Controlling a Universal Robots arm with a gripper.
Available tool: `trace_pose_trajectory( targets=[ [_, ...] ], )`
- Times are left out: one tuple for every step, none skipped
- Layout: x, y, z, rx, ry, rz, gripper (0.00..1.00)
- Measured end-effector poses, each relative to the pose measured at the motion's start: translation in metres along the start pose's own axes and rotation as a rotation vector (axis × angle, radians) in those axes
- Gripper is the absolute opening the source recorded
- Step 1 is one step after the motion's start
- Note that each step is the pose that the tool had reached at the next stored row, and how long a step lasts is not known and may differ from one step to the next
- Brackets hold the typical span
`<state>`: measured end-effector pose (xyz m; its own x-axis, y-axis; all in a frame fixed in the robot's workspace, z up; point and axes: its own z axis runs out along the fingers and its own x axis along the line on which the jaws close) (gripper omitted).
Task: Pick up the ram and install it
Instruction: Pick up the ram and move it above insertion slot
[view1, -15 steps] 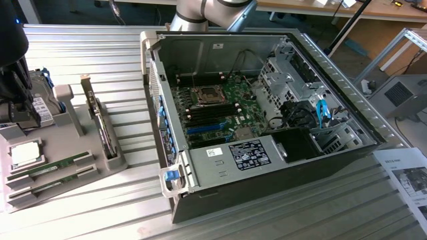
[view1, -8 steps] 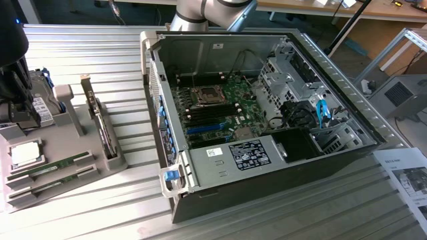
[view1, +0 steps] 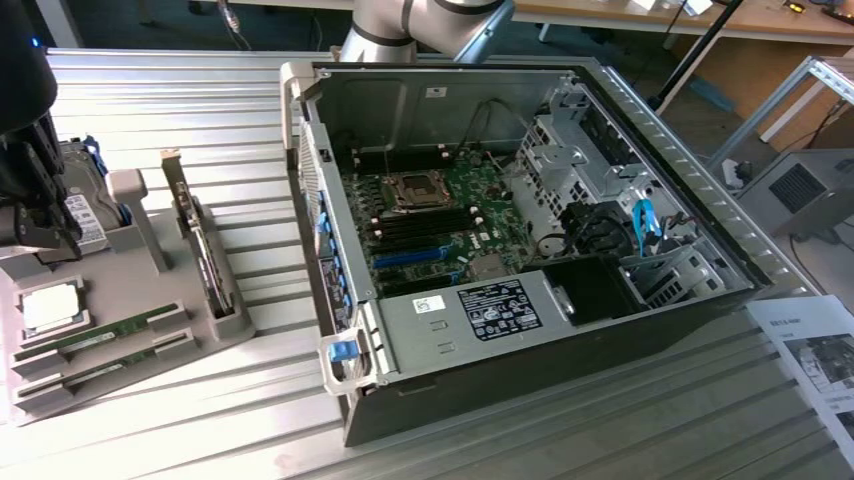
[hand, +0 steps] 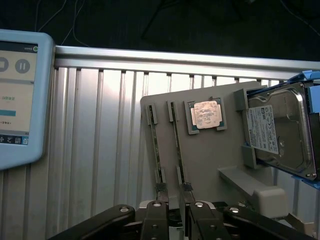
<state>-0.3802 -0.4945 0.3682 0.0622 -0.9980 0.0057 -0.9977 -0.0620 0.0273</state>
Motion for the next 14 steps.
trace_pose_trajectory(
  targets=[
    [0.0,0.0,0.0,-0.0001,0.0,0.0,0.24],
    [0.0,0.0,0.0,0.0,0.0,0.0,0.24],
    [0.0,0.0,0.0,0.0,0.0,0.0,0.24],
    [0.0,0.0,0.0,0.0,0.0,0.0,0.24],
    [0.0,0.0,0.0,0.0,0.0,0.0,0.24],
    [0.0,0.0,0.0,-0.0001,0.0001,-0.002,0.24],
    [0.0,0.0,0.0002,0.0,0.0003,-0.009,0.24],
    [0.0,0.0,0.0003,0.0,0.0004,-0.014,0.24],
    [0.0,0.0,0.0004,0.0,0.0006,-0.019,0.24],
    [0.0,-0.0001,0.0004,0.0001,0.0007,-0.027,0.24],
    [0.0,-0.0001,0.0004,0.0001,0.0009,-0.031,0.24],
    [0.0,0.0,0.0005,0.0001,0.001,-0.034,0.24],
    [0.0,0.0,0.0005,0.0001,0.001,-0.035,0.24],
    [0.0,0.0,0.0005,0.0002,0.001,-0.035,0.24]
  ],
)
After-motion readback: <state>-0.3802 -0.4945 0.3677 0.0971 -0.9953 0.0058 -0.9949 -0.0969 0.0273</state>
